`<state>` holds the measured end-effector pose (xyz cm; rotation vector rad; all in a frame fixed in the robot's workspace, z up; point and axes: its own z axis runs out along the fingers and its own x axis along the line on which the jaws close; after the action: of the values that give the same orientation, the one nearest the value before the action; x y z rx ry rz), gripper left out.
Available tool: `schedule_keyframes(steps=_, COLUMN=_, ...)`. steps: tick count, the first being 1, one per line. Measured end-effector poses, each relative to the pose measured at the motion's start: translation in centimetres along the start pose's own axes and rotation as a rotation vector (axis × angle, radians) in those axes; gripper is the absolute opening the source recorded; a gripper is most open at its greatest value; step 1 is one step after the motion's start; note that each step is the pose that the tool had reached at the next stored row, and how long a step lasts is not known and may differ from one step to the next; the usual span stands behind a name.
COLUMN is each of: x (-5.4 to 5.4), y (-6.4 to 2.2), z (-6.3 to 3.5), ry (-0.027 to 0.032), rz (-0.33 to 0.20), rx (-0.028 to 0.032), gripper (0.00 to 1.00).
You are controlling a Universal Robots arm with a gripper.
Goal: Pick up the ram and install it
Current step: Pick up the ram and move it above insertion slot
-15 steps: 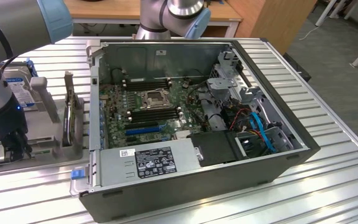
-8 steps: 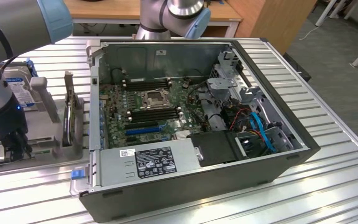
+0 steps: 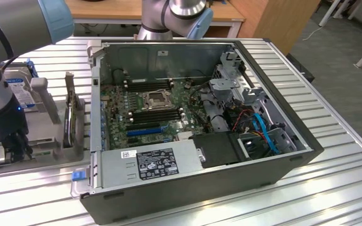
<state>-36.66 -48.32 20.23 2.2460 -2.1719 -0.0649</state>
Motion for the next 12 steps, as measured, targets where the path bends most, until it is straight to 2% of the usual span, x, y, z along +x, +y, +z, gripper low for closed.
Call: schedule_keyframes(steps=12, x=0.0, y=0.01, z=-0.12, ry=0.0, rz=0.0, rx=-0.0001, gripper=0.21)
